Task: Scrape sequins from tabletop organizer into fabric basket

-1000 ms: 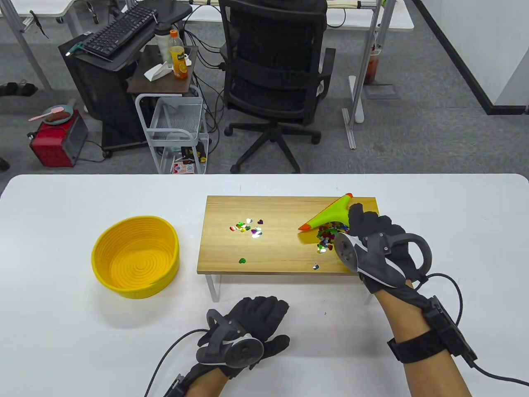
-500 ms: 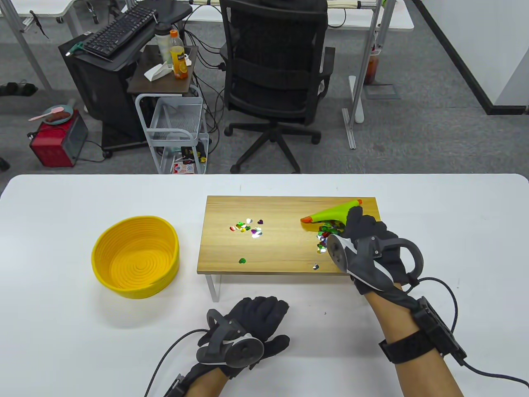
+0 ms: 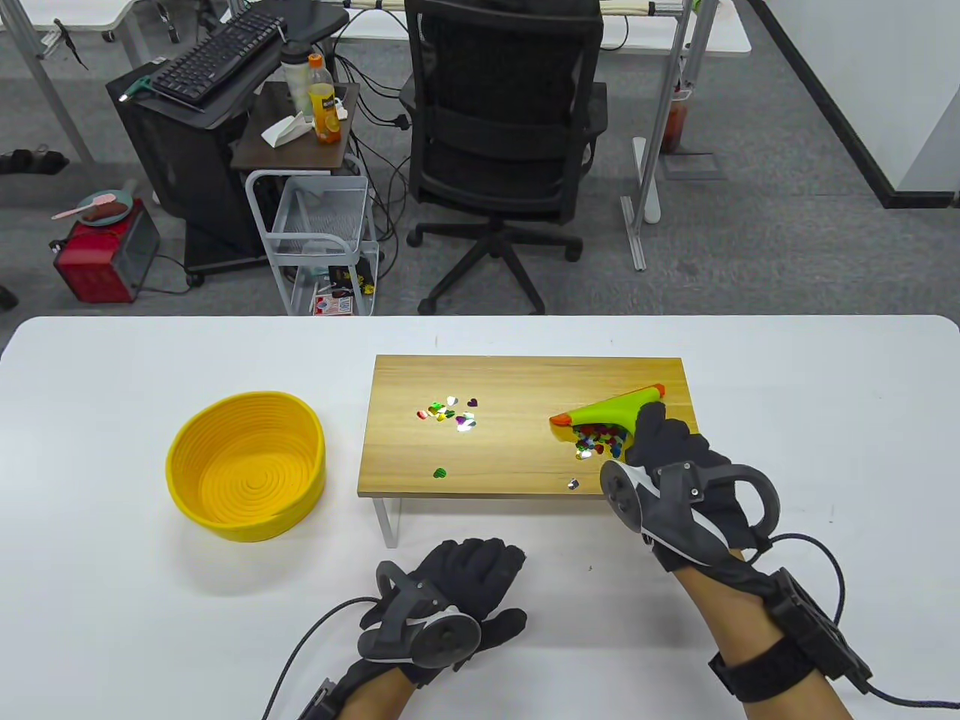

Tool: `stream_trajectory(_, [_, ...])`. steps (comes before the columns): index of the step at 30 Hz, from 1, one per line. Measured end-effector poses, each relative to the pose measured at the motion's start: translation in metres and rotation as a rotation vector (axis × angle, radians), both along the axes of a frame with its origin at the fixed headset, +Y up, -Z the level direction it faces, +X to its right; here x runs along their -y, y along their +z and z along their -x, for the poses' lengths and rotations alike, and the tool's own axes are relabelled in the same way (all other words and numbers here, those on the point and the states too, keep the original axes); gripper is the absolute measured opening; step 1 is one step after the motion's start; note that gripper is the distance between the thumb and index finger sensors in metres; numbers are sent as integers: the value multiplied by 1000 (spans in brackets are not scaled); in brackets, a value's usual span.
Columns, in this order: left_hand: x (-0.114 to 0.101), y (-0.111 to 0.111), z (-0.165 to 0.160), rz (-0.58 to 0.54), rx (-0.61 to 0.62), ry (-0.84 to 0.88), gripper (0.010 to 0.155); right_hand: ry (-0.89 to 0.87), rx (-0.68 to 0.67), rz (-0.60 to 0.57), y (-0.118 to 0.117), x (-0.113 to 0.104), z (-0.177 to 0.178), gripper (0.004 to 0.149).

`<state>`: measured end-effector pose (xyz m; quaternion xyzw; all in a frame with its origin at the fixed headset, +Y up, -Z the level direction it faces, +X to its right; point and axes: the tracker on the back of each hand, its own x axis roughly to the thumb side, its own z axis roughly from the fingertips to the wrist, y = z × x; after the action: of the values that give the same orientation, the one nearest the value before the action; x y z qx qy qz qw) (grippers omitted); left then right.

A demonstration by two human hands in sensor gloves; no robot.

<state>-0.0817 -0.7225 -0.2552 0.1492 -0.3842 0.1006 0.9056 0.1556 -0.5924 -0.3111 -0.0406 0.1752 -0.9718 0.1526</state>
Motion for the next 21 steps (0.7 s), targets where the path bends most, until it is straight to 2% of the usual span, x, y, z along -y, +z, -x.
stream_trajectory(13, [1, 1, -2, 2, 3, -7, 76, 14, -46, 6, 36, -1, -4, 56])
stream_trajectory(21, [1, 2, -3, 1, 6, -11, 76, 9, -56, 10, 47, -2, -9, 57])
